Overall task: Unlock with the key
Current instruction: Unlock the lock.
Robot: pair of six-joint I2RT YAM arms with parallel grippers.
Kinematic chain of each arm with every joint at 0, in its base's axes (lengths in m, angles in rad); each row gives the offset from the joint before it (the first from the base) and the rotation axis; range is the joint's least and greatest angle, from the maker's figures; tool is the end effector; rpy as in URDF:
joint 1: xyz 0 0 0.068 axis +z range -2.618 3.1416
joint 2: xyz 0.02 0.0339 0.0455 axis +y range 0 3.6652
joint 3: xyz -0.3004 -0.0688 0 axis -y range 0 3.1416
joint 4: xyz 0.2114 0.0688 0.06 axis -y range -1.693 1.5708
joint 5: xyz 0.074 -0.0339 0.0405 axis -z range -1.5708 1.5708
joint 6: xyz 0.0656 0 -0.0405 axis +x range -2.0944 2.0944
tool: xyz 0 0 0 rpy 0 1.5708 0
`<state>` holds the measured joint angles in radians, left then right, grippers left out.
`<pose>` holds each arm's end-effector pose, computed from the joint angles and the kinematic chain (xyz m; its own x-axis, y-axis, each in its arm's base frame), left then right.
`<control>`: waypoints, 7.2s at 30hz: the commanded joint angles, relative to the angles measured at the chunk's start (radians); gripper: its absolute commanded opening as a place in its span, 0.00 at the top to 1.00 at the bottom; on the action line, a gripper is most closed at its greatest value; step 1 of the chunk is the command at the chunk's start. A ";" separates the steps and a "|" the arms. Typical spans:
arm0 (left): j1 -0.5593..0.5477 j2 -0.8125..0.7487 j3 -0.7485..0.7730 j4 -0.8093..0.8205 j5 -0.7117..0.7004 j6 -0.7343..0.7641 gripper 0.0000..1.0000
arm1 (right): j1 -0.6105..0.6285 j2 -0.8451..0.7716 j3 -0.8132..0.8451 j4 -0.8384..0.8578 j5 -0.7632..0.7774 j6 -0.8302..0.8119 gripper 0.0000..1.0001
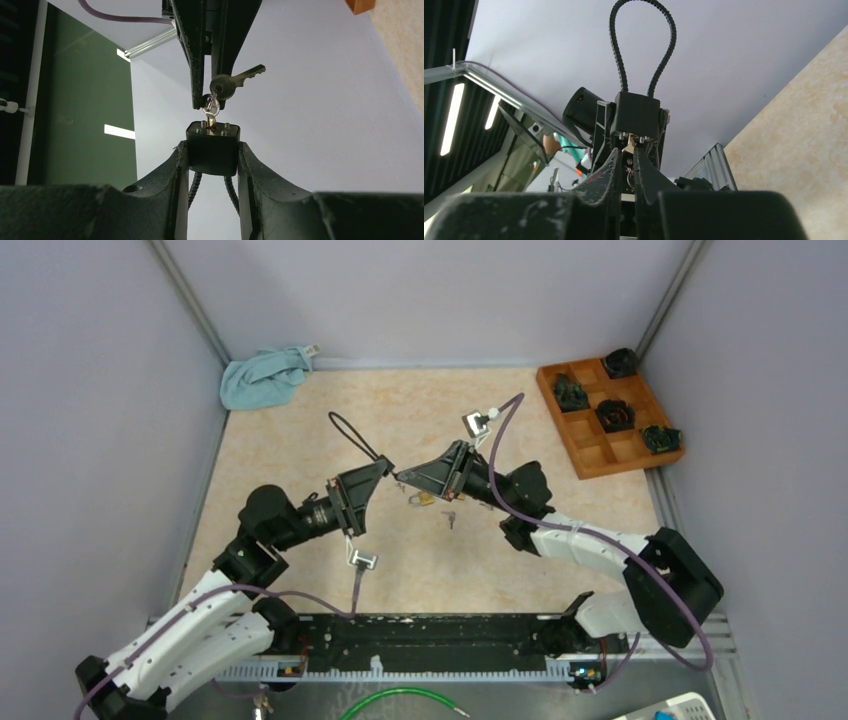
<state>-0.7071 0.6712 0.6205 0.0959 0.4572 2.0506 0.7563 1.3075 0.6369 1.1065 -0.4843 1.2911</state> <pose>0.0813 -0.1075 0.3555 0.7986 0.3646 0.4788 -0.4543 -0.1566 0.8770 0.1714 0.2037 0.3749 -0.7940 0.4203 -0.4392 -0.5476 -0.1807 0.8170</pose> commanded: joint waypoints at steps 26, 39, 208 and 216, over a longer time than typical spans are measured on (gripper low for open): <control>-0.005 -0.005 0.121 -0.233 -0.045 -0.045 1.00 | 0.178 -0.293 0.314 -0.953 0.312 -1.097 0.62; -0.005 0.023 0.158 -0.305 -0.080 -0.083 1.00 | 0.251 -0.193 0.365 -0.927 0.374 -1.142 0.57; -0.035 -0.054 0.022 -0.093 0.106 0.062 1.00 | 0.132 -0.146 0.197 -0.508 -0.001 -0.268 1.00; -0.035 -0.065 -0.012 -0.019 0.105 0.086 1.00 | 0.072 -0.067 0.114 -0.248 -0.081 0.042 1.00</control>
<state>-0.7120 0.6102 0.6212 0.0010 0.4458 2.0682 0.8299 1.2026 0.7422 0.6621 -0.5247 1.1706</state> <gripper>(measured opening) 0.440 0.008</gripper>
